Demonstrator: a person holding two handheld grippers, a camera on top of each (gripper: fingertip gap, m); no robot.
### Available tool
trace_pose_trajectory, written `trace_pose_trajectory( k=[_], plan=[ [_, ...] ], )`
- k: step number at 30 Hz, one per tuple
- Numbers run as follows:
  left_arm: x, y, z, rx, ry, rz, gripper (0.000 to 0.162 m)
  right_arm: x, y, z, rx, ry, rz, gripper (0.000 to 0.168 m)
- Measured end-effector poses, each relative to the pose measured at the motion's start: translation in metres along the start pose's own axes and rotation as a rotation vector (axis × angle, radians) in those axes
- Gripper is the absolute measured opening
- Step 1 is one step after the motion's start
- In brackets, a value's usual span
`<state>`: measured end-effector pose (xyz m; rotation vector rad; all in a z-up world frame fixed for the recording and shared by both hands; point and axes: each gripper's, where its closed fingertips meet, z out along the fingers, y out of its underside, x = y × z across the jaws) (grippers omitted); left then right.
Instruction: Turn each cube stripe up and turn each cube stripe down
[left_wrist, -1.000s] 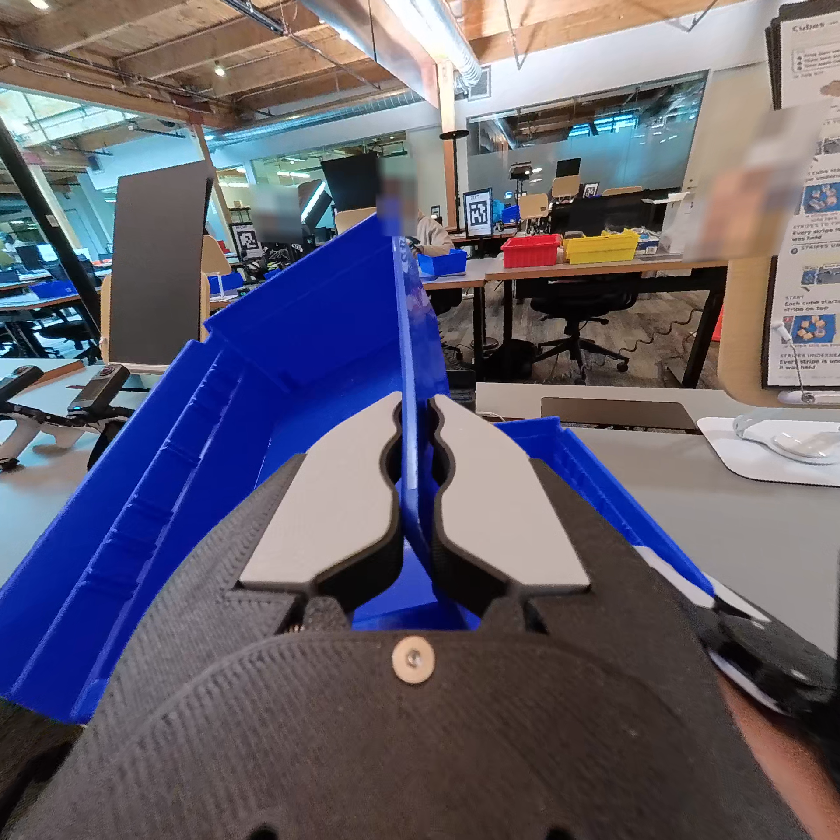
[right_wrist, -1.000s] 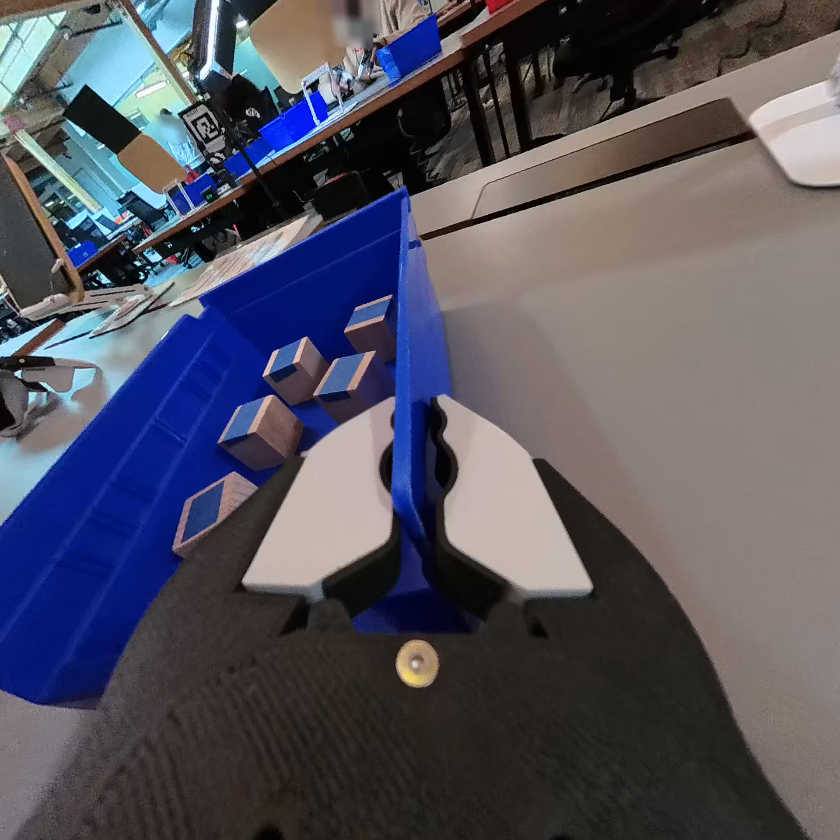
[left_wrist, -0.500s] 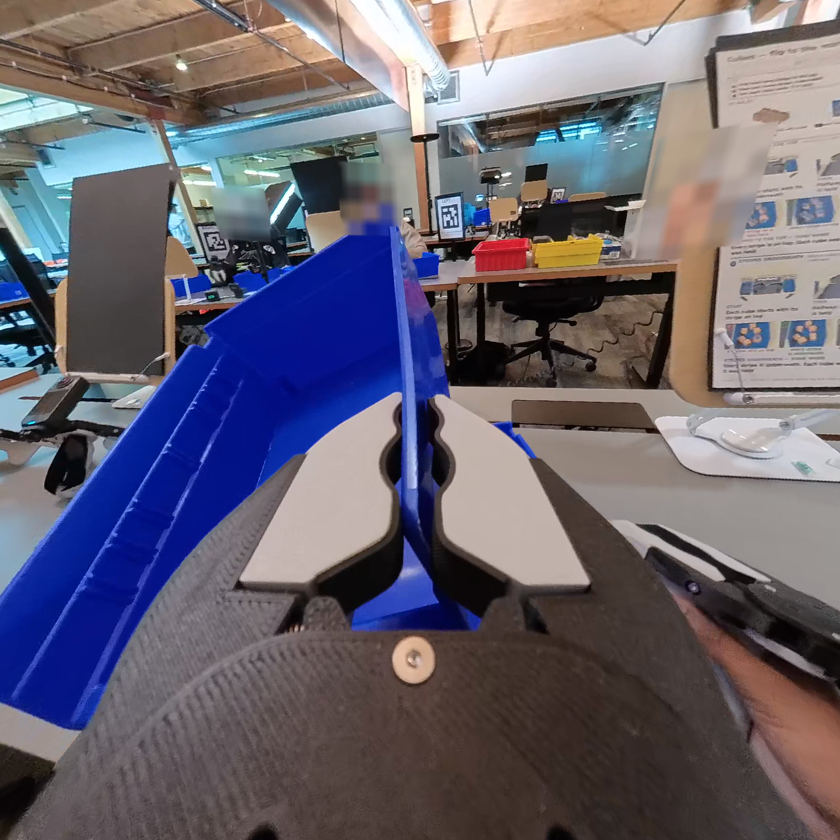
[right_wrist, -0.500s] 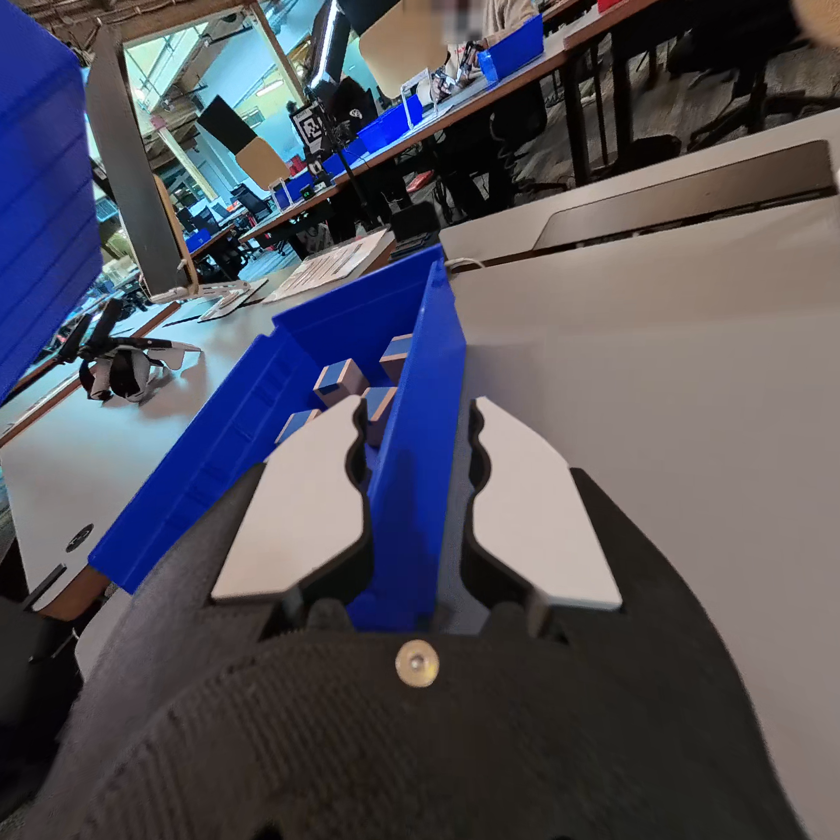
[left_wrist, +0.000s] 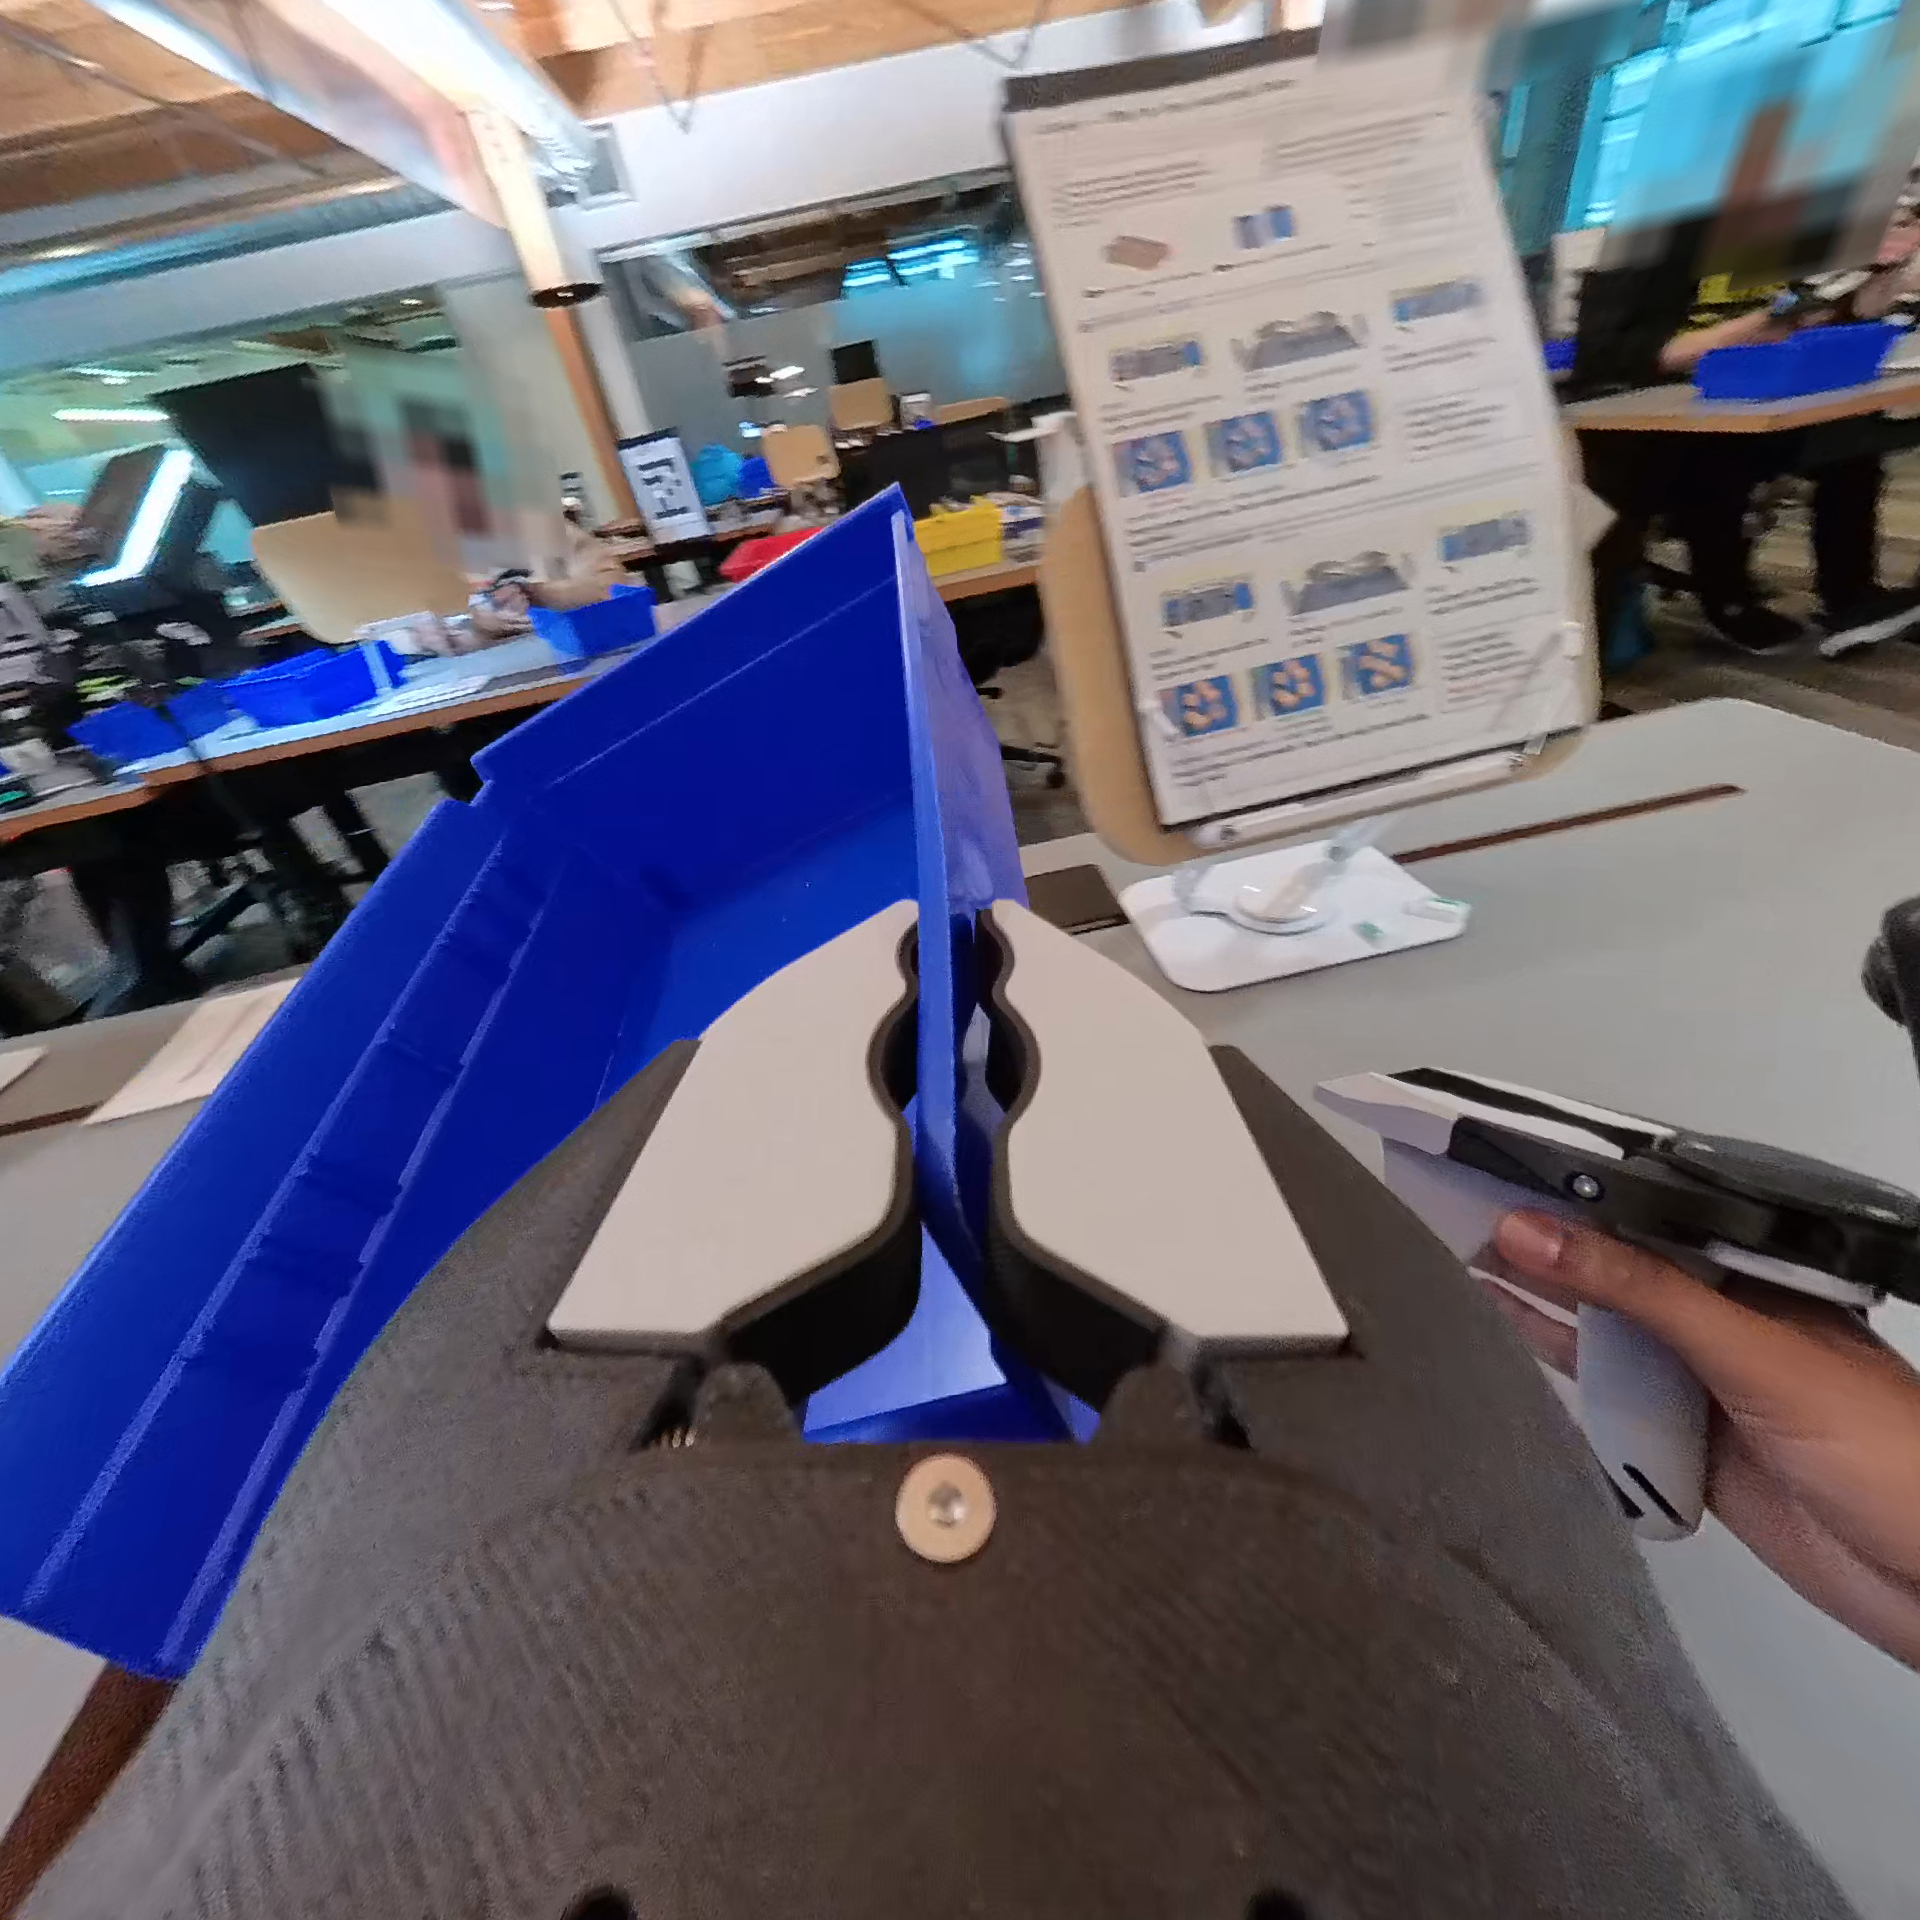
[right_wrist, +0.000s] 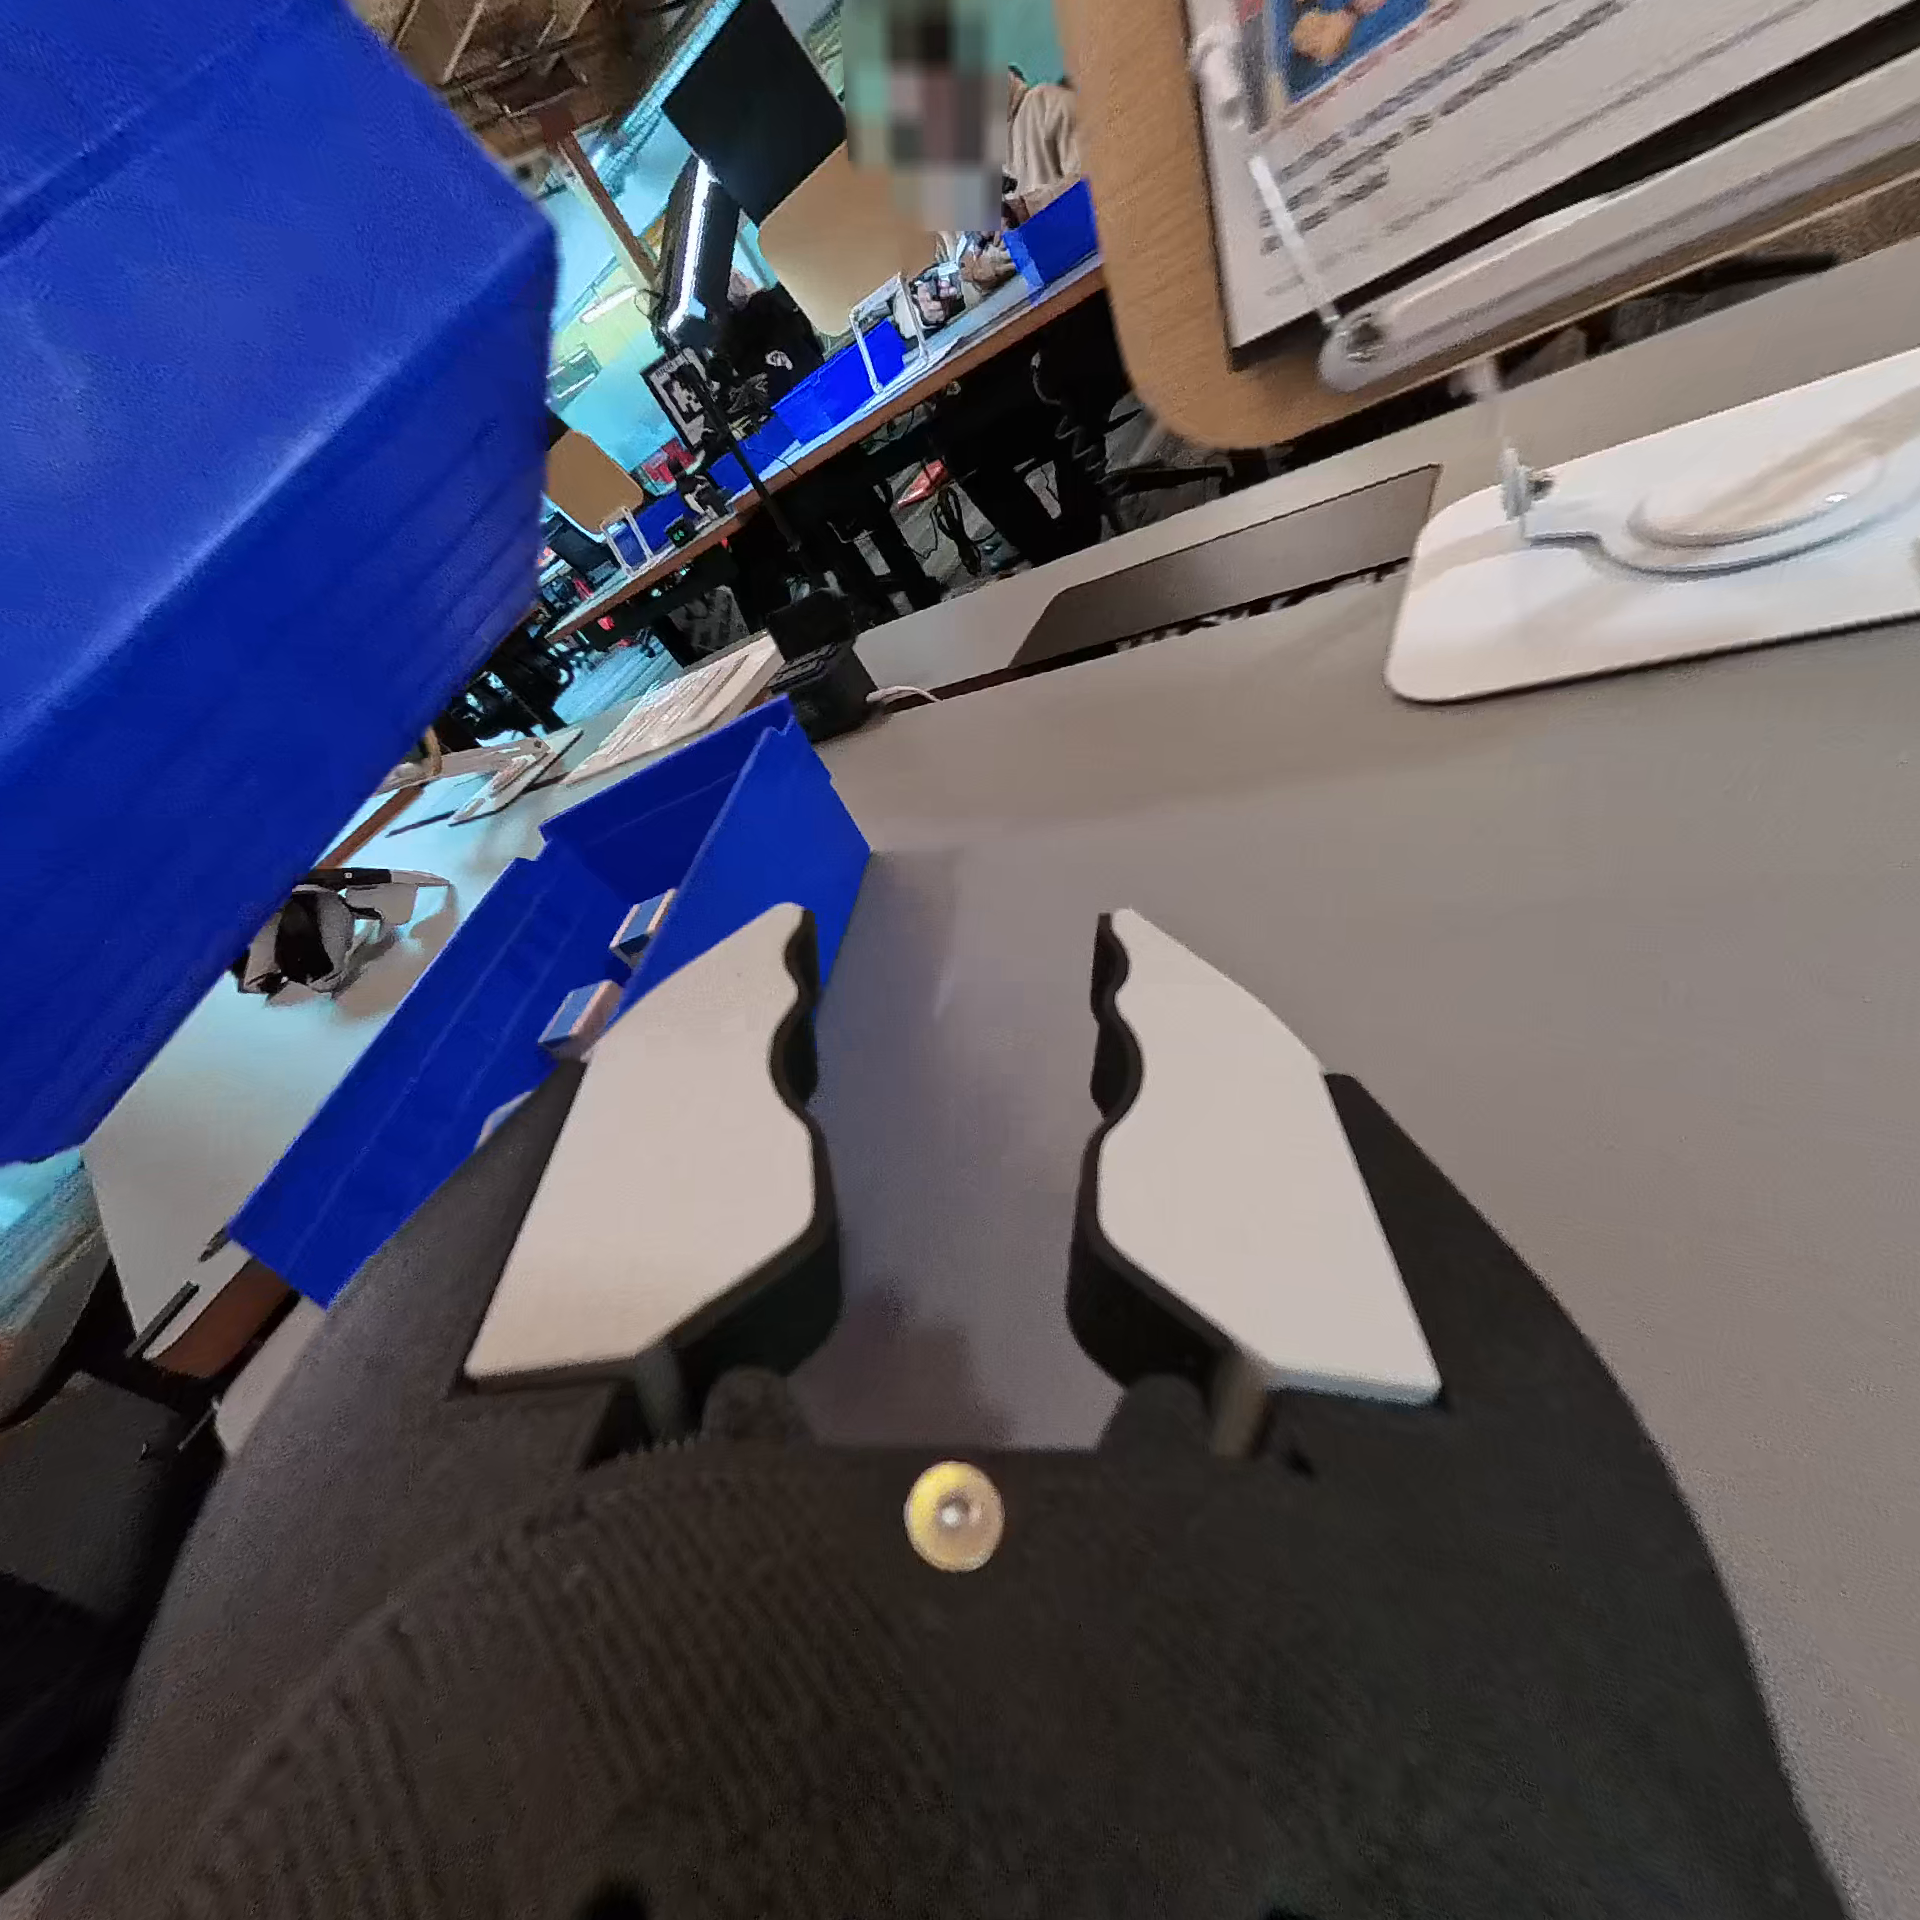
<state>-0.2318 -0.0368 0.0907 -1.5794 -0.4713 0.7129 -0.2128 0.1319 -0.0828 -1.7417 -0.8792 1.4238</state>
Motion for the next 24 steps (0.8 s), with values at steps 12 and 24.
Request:
trace_pose_trajectory(
  k=[12,24],
  plan=[
    [0.238,0.042,0.021,-0.075,0.519,0.142,0.006,0.162,-0.062,-0.198,0.137,0.135,-0.051,0.05],
    [0.384,0.127,0.002,-0.116,0.754,0.344,0.006,0.212,-0.041,-0.259,0.117,0.238,0.077,0.051]
  ],
)
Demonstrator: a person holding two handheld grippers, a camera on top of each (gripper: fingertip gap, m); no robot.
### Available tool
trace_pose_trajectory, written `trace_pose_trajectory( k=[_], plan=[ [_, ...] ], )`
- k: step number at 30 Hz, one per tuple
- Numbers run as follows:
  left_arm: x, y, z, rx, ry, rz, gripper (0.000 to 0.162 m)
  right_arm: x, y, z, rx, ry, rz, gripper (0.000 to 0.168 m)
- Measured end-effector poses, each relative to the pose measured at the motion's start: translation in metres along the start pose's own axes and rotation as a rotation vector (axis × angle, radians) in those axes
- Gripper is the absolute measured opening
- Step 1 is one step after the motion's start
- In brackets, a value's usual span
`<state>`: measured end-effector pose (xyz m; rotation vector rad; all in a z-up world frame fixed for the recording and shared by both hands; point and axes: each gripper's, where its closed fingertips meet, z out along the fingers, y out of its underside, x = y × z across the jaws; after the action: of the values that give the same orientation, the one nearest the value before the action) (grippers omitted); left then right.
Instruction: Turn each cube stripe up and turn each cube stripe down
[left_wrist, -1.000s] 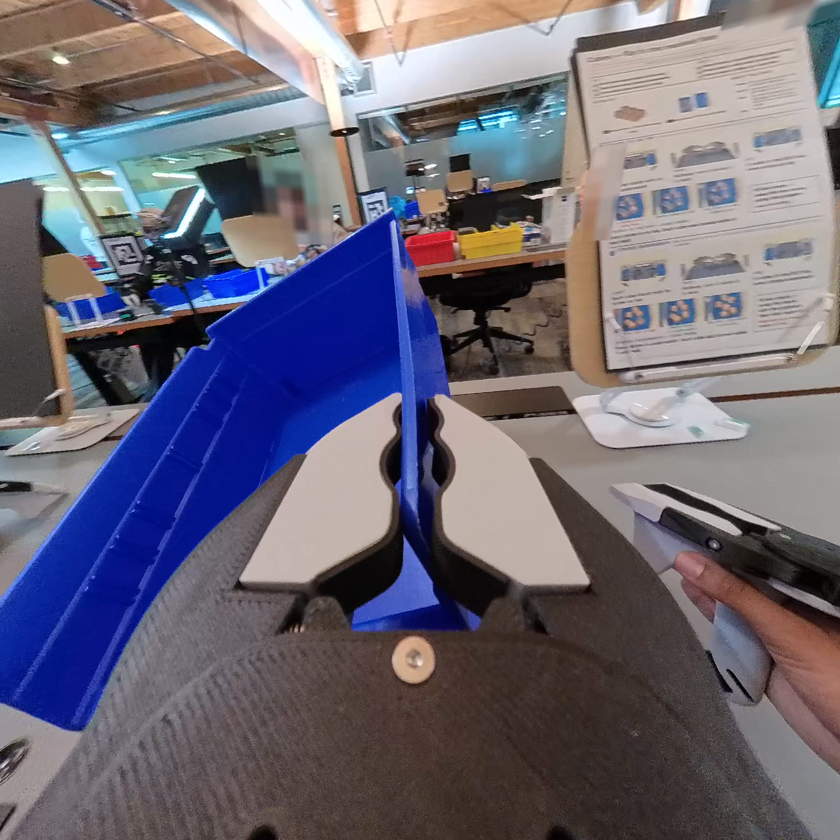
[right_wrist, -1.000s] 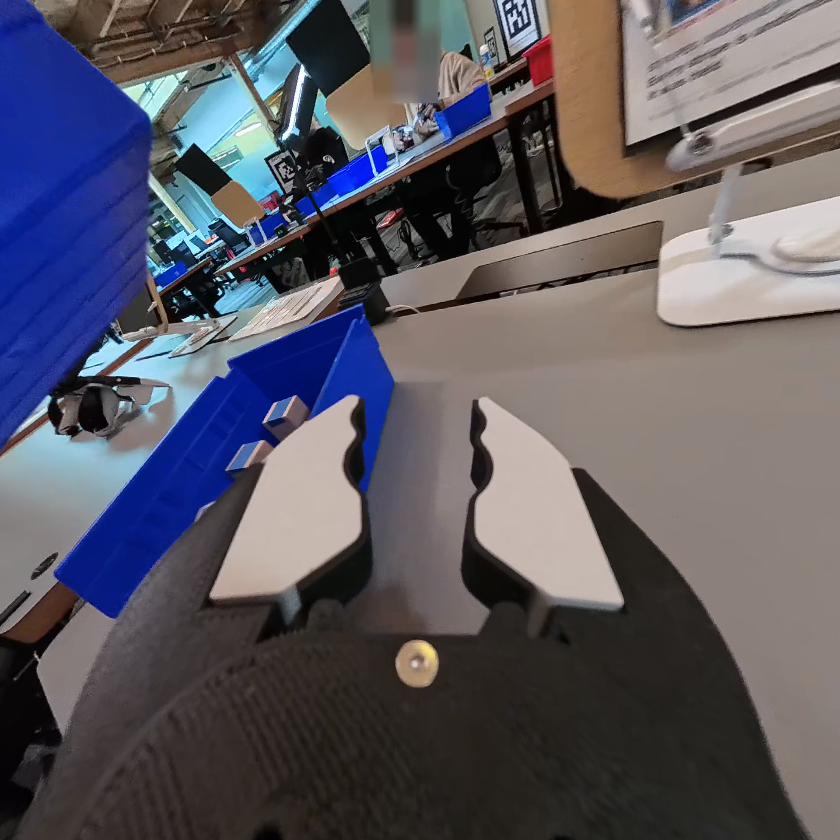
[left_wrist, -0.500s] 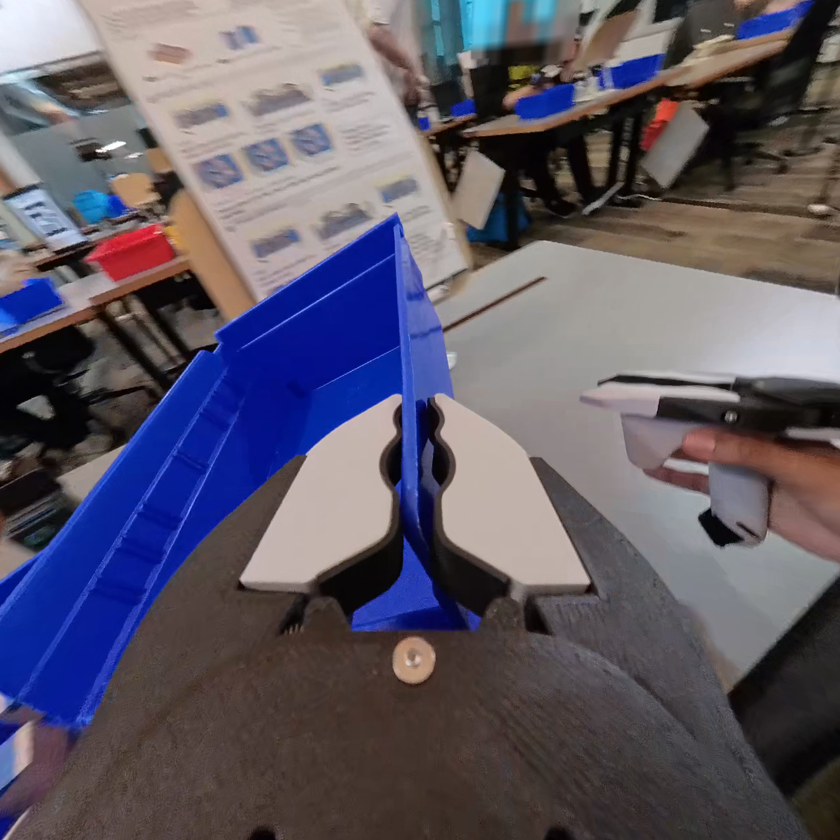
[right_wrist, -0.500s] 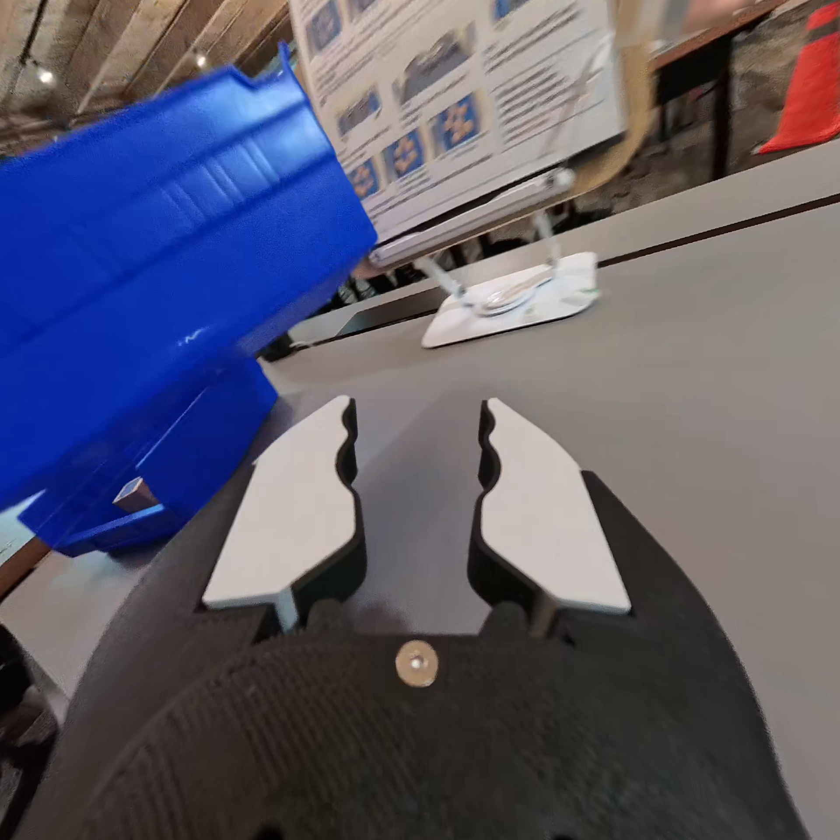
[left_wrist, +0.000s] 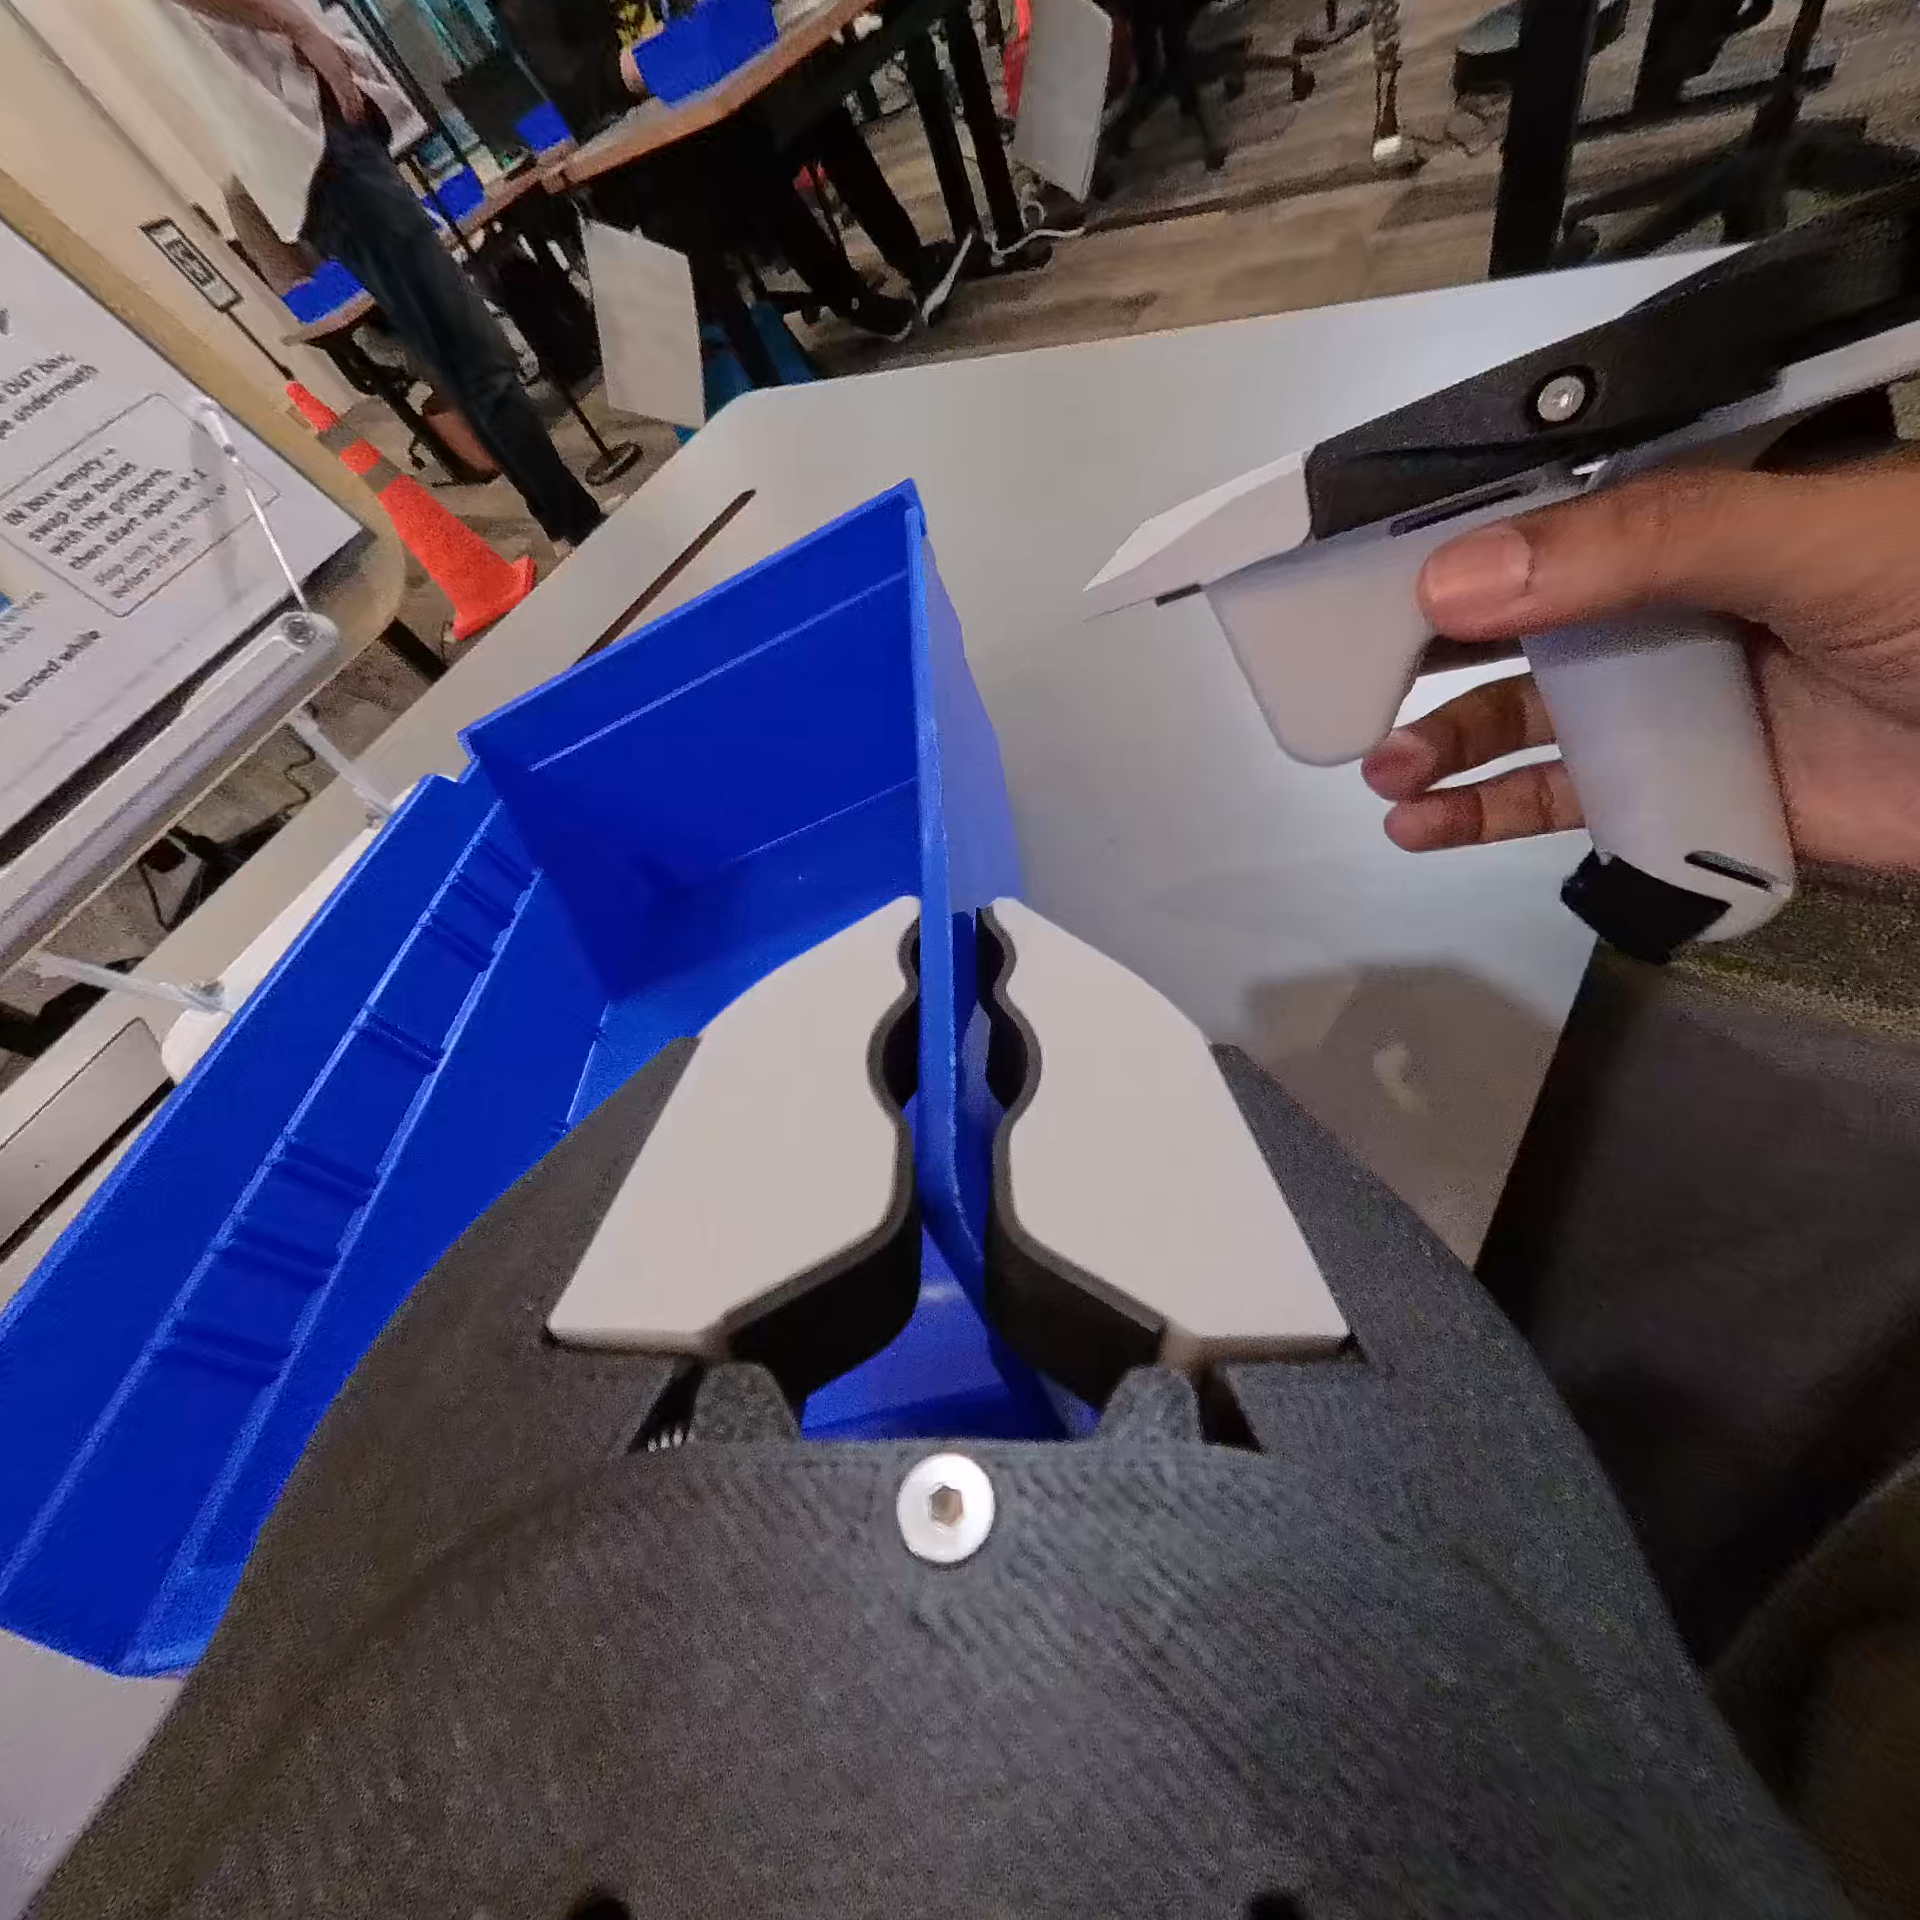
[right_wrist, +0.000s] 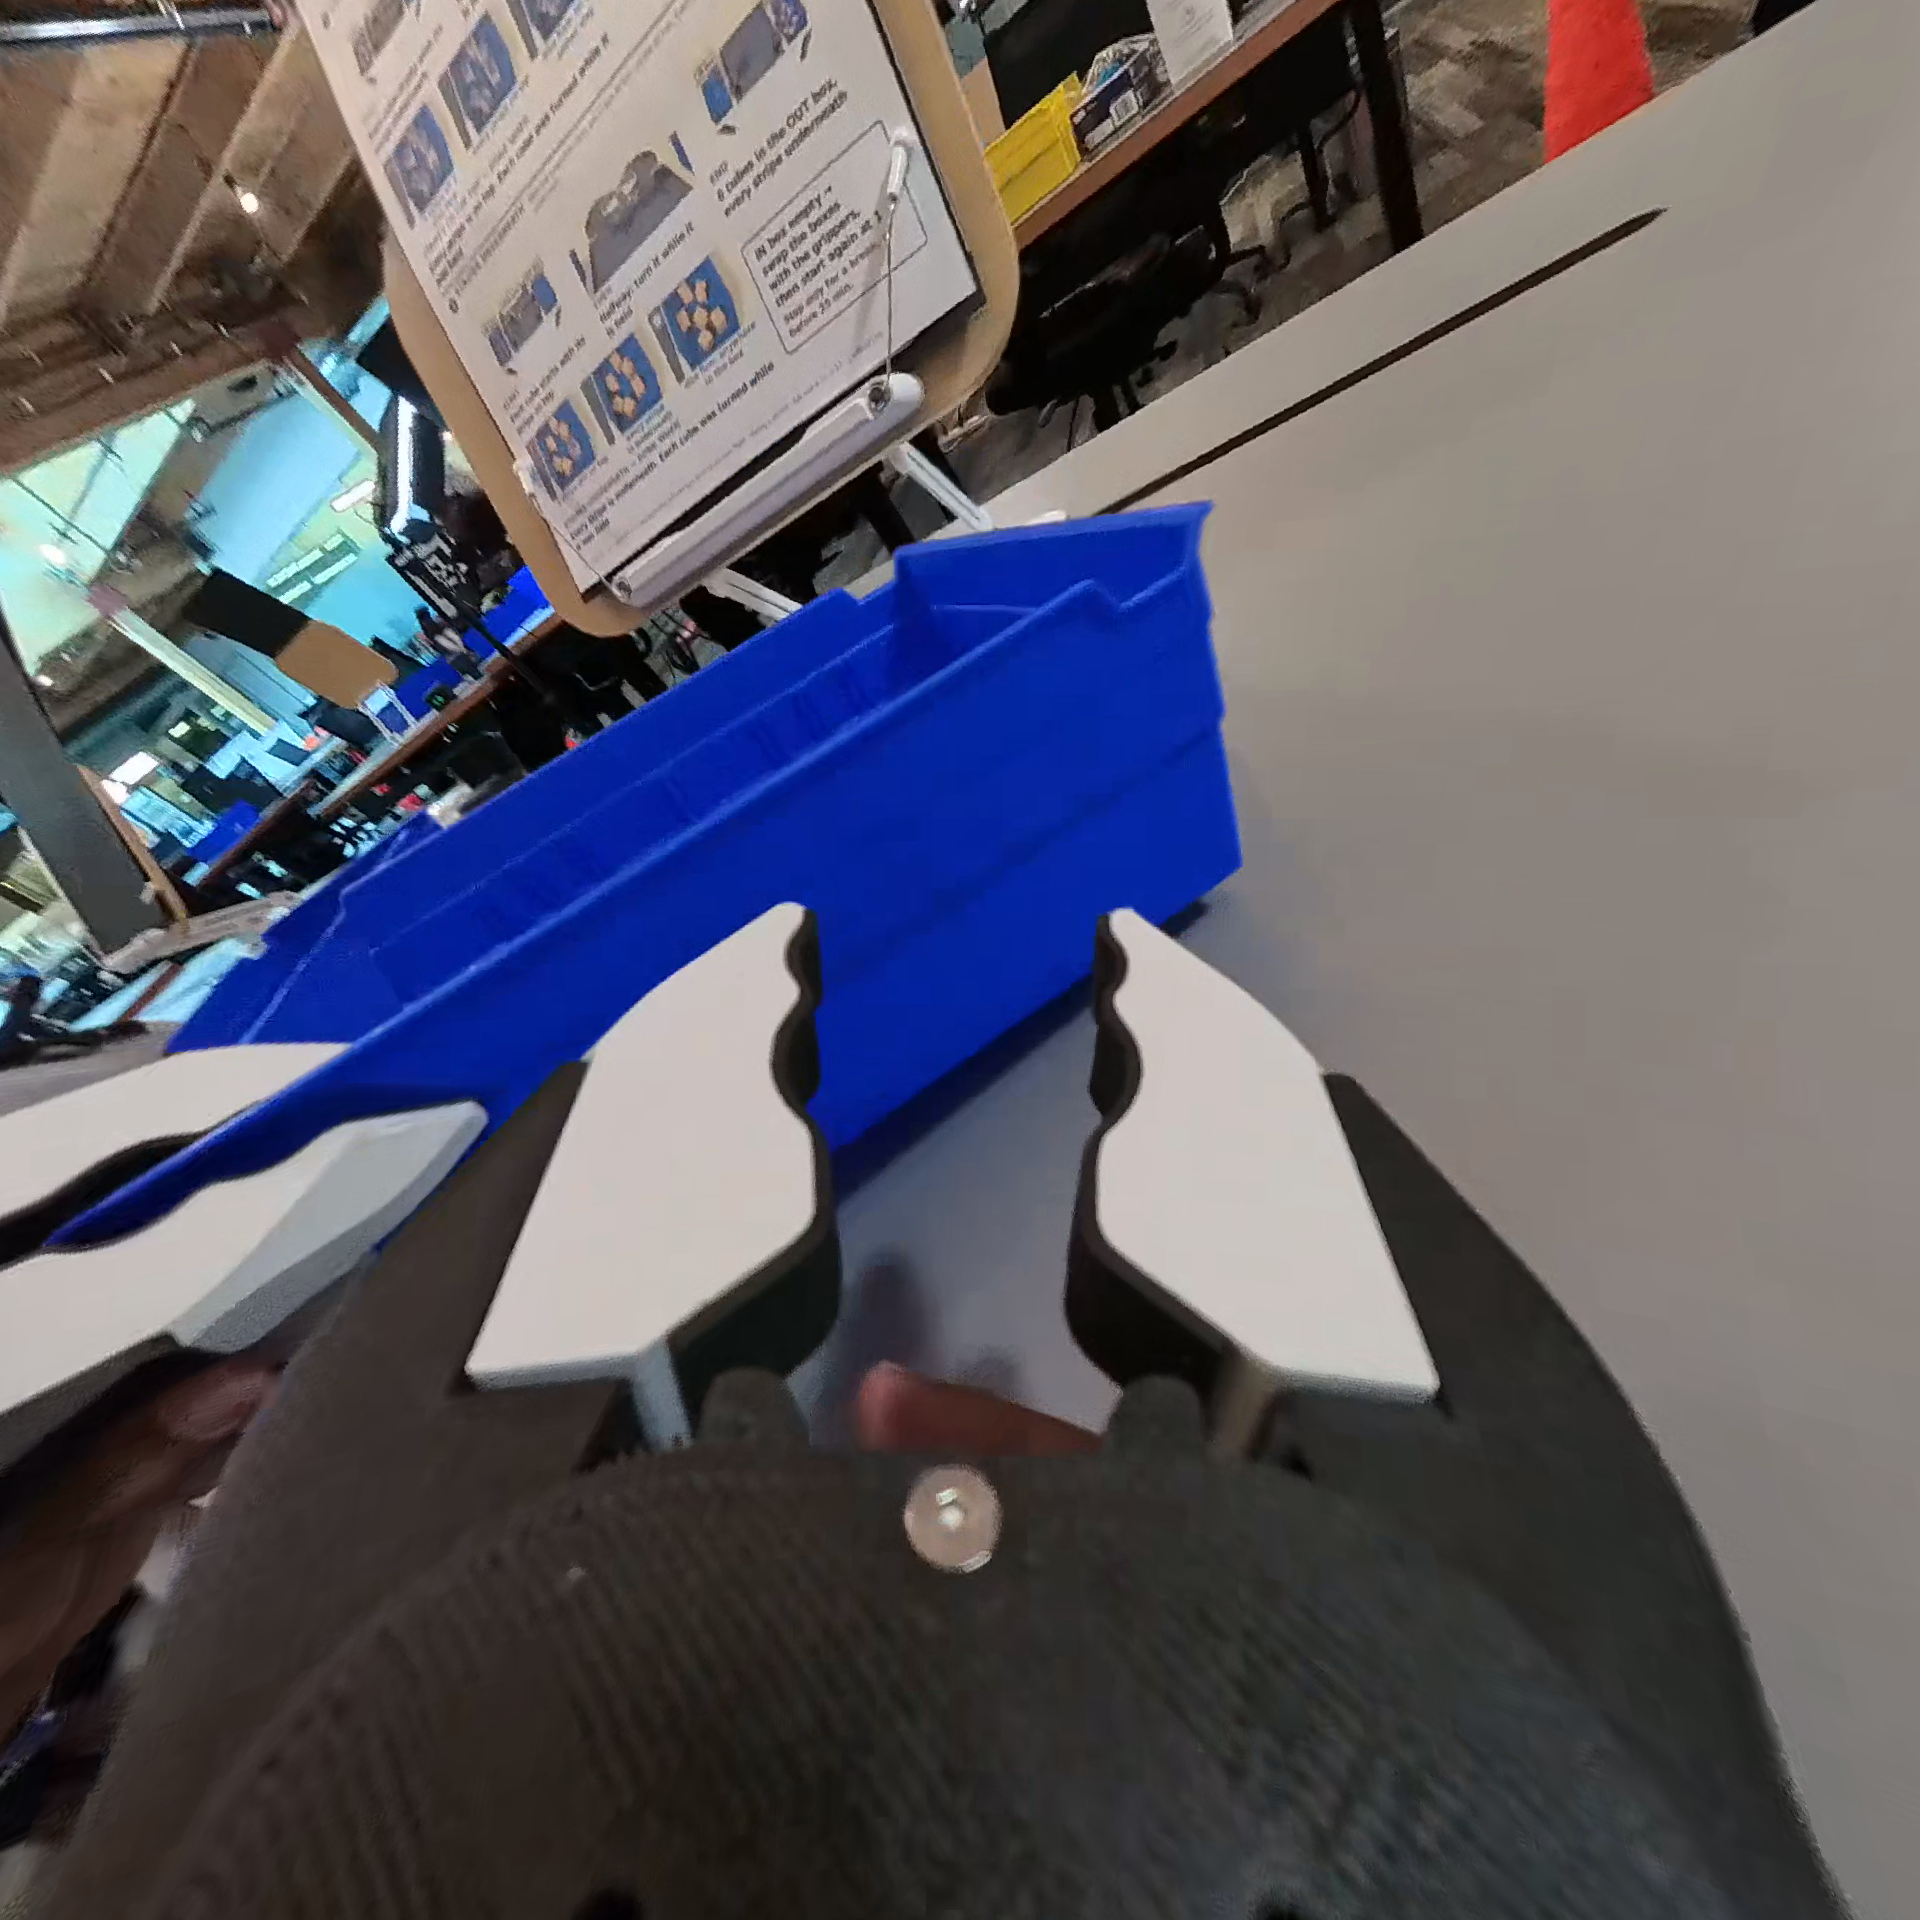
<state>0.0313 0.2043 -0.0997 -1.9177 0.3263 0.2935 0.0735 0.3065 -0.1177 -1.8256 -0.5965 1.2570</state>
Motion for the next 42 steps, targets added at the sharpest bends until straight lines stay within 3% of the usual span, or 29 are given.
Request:
trace_pose_trajectory(
  k=[8,18,21,26,31,37,42],
  plan=[
    [0.027,0.004,0.028,0.049,0.026,0.033,0.005,-0.012,0.015,-0.018,-0.009,0.02,-0.121,0.052],
    [0.06,0.008,0.058,0.032,0.202,-0.058,0.029,-0.006,0.021,-0.039,-0.009,0.083,-0.204,0.054],
    [0.084,0.0,0.055,0.051,0.408,-0.137,0.055,-0.002,0.019,-0.045,-0.001,0.094,-0.194,0.056],
    [0.09,-0.014,0.042,0.103,0.59,-0.355,0.057,-0.005,0.003,-0.054,0.078,0.057,-0.145,0.062],
    [0.072,-0.042,0.013,0.257,0.692,-0.475,0.056,-0.019,-0.014,-0.062,0.152,0.004,-0.149,0.066],
    [0.012,-0.049,-0.016,0.453,0.512,-0.501,0.055,-0.043,0.007,-0.048,0.07,0.109,-0.44,0.085],
    [-0.039,-0.027,-0.027,0.466,0.323,-0.606,0.054,-0.055,0.03,-0.023,-0.02,0.194,-0.662,0.09]
  ],
)
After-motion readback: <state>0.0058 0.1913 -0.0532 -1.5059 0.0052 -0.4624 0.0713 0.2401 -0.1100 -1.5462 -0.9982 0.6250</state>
